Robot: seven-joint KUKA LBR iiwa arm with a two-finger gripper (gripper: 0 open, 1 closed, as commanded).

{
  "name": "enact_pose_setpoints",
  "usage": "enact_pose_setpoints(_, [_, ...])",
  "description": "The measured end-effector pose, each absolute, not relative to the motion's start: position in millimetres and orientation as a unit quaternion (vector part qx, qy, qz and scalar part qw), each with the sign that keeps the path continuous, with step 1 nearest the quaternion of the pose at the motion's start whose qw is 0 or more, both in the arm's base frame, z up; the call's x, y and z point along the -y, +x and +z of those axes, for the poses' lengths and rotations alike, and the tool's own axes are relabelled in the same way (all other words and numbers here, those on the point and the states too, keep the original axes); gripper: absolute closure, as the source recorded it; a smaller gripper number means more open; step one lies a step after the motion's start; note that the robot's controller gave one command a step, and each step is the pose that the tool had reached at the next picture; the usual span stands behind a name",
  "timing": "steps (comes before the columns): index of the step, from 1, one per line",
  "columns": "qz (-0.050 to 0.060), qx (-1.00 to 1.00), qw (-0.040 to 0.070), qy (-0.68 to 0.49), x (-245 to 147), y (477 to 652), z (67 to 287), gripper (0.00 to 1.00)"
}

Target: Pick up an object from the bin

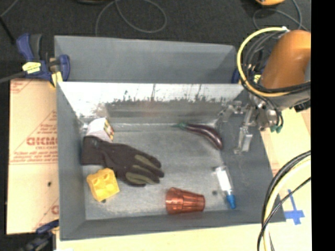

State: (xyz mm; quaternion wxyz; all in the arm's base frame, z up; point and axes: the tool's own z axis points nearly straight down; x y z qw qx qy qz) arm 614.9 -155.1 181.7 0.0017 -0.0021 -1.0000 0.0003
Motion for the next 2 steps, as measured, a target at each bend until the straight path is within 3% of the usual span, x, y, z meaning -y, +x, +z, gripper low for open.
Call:
enact_pose_setpoints(1, [0.001, 1.0, -0.002, 0.0, 154.5, 616.8, 186.6, 0.0])
enact_pose_setpoints(2, [0.001, 1.0, -0.003, -0.027, 134.9, 645.9, 103.2, 0.0])
